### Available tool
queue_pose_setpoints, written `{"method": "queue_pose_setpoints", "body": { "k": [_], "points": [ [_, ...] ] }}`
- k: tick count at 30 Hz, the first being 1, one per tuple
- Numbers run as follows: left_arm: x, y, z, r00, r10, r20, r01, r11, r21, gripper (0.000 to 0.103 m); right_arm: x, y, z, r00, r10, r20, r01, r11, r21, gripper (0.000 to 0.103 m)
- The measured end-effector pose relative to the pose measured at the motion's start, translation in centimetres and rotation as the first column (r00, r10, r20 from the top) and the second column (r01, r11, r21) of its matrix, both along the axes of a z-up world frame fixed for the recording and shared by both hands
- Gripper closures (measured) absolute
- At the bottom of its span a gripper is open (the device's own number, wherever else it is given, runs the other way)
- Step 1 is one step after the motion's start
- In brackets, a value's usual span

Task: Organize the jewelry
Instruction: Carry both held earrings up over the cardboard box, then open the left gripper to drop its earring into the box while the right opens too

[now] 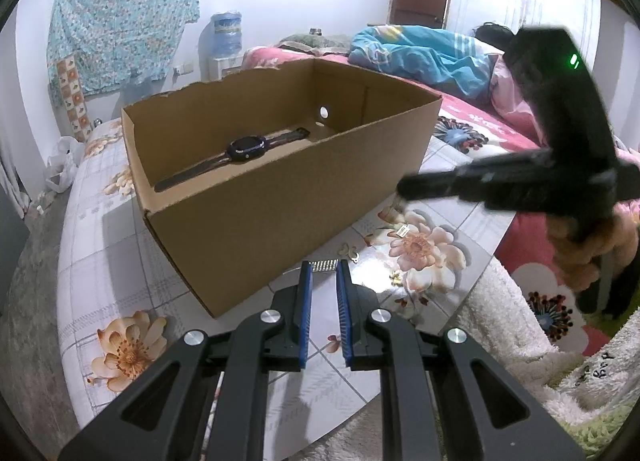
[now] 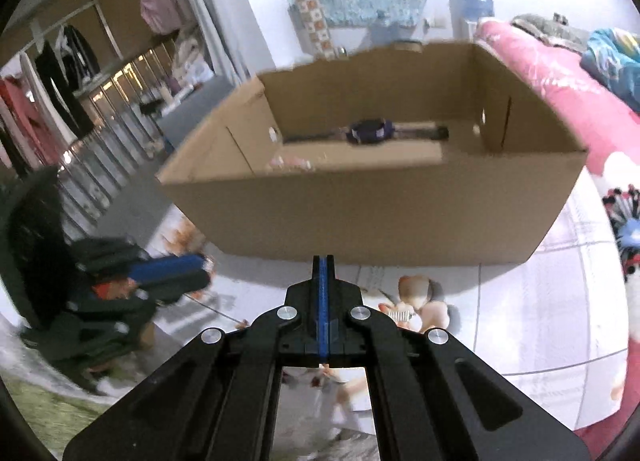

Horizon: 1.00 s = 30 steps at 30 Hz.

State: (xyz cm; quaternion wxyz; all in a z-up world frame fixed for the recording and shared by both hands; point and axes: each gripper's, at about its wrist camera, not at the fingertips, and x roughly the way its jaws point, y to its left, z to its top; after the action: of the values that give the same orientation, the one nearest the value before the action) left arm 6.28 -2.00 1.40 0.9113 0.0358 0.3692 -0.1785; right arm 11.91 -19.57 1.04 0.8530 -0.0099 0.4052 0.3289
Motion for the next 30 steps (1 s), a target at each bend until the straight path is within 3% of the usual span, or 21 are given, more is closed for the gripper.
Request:
{"method": "queue_pose_setpoints", "body": {
  "k": [6, 12, 17, 21, 24, 25, 27, 30],
  "points": [
    [-0.4, 0.1, 2.2, 0.999, -0.026, 0.043, 0.027, 0.999, -0.023, 0.091, -0.3, 0.0, 4.9, 0.997, 0.004, 0.074, -0.012, 0.995, 0.102, 0.103],
    [-0.5, 0.4, 7.3, 0.988, -0.091, 0.125, 0.105, 0.989, -0.108, 0.091, 1.5, -0.3, 8.2, 0.992, 0.019, 0.121, -0.040, 0.984, 0.173, 0.103],
    [2.0, 0.4, 10.9, 0.977, -0.116, 0.178, 0.141, 0.981, -0.136, 0.091, 4.1, 0.1, 9.7, 0.989, 0.031, 0.147, -0.058, 0.982, 0.182, 0.103],
    [6.0, -0.1, 10.9, 0.987, -0.104, 0.125, 0.123, 0.979, -0.160, 0.091, 7.6, 0.4, 8.3, 0.997, 0.028, 0.073, -0.039, 0.987, 0.153, 0.103],
    [9.7, -0.6, 9.1, 0.996, -0.084, 0.031, 0.088, 0.982, -0.165, 0.090, 9.5, 0.6, 6.9, 0.999, 0.032, 0.013, -0.034, 0.991, 0.131, 0.099],
    [10.7, -0.6, 8.5, 0.997, -0.074, -0.003, 0.073, 0.983, -0.170, 0.086, 9.9, 0.5, 6.6, 1.000, 0.029, 0.001, -0.029, 0.992, 0.122, 0.098],
    [12.2, -0.5, 7.3, 0.998, -0.040, -0.053, 0.031, 0.986, -0.163, 0.062, 10.6, 0.1, 6.0, 1.000, 0.013, -0.009, -0.012, 0.993, 0.115, 0.080],
    [13.6, -0.3, 6.0, 0.996, -0.010, -0.092, -0.005, 0.987, -0.160, 0.054, 11.0, -1.2, 6.0, 1.000, -0.014, 0.003, 0.013, 0.991, 0.131, 0.071]
  ]
}}
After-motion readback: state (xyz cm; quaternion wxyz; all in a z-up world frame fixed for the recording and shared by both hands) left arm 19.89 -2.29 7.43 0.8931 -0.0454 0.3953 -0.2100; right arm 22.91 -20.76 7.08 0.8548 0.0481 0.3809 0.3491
